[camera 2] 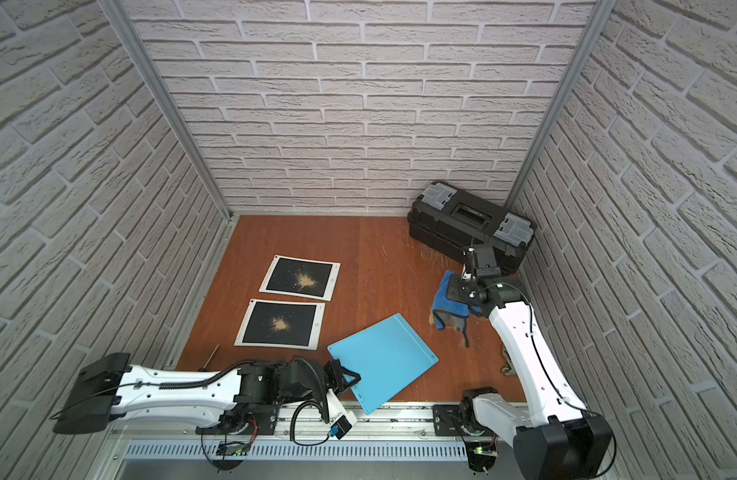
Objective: Wipe the drawing tablet
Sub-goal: Wipe the dirt from the drawing tablet.
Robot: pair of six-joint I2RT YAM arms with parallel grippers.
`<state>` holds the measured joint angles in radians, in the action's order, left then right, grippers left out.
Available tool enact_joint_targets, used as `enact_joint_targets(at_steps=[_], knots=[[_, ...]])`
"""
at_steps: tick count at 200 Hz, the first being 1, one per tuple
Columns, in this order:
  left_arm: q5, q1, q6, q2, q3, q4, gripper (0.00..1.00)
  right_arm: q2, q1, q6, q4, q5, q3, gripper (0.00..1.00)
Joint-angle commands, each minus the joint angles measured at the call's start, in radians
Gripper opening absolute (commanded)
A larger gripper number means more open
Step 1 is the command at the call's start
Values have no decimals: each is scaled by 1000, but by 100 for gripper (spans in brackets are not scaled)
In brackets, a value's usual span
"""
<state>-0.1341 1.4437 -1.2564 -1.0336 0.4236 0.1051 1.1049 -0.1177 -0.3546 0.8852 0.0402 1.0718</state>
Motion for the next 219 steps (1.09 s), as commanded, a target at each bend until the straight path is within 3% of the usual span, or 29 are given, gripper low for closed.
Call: enact_joint_targets(at_steps=[1, 15, 47, 75, 114, 162, 183, 219], knots=[[-2, 8, -148, -34, 1, 16, 0, -213, -78, 45, -63, -160, -111, 3], [-13, 8, -177, -51, -3, 35, 0, -283, -93, 59, -135, -293, -161, 3], [-4, -21, -129, -46, -20, -2, 0, -248, -205, 112, -177, -523, -227, 3], [-3, -30, -58, 0, -50, -2, 0, -246, -355, 66, -296, -544, -292, 3], [-16, -34, -45, 20, -52, -24, 0, -91, -555, 66, -412, -552, -298, 3], [-22, -42, -39, 16, -67, -13, 0, 192, -665, -49, -646, -667, -316, 3], [-30, -40, -37, 31, -69, -19, 0, 283, -627, -113, -653, -528, -347, 3], [-53, -40, -37, 69, -63, -47, 0, 365, -403, -203, -519, -273, -402, 3]])
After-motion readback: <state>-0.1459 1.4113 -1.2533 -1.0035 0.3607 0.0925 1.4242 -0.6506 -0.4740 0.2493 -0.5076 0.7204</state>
